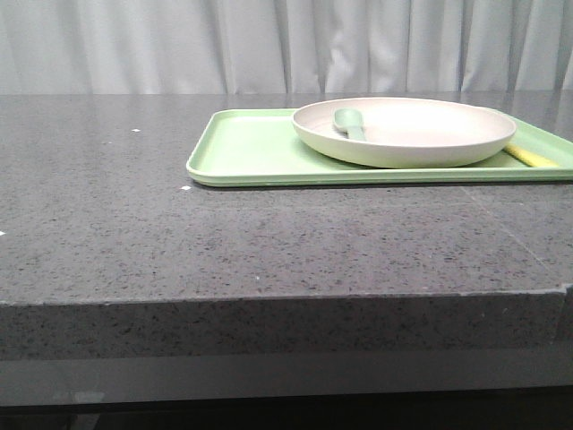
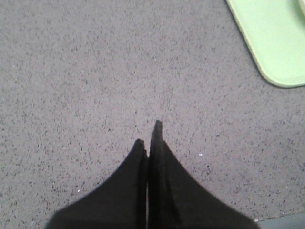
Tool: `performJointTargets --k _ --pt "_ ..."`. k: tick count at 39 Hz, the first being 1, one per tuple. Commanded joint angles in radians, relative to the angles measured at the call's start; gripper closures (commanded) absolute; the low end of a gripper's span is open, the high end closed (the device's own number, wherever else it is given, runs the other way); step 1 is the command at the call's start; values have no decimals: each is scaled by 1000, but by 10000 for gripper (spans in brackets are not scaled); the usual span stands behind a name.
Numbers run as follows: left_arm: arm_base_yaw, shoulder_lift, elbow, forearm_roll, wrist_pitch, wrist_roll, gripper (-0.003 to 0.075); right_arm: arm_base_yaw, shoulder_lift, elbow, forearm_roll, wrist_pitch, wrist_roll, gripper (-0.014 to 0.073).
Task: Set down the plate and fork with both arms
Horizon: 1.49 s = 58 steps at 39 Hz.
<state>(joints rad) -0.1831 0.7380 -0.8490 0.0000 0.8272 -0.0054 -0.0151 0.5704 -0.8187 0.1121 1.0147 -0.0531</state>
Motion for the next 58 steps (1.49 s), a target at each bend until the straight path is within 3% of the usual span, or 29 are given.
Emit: performJointTargets --k 1,7,16,25,34,58 --pt "20 -90 32 0 -140 -11 738 0 3 -22 7 -68 -8 661" --pt "91 -281 180 53 -277 -11 738 0 3 -22 7 -68 -8 661" --pt "190 -551 474 0 -504 -11 738 0 3 -22 7 -68 -8 661" --pt "207 -707 714 -39 -650 -11 738 0 3 -22 7 -68 -8 661" --pt "207 -768 856 -52 -816 -11 738 0 3 -22 7 -68 -8 661" --pt "207 -764 857 -54 -795 -11 738 0 4 -22 7 -66 -8 661"
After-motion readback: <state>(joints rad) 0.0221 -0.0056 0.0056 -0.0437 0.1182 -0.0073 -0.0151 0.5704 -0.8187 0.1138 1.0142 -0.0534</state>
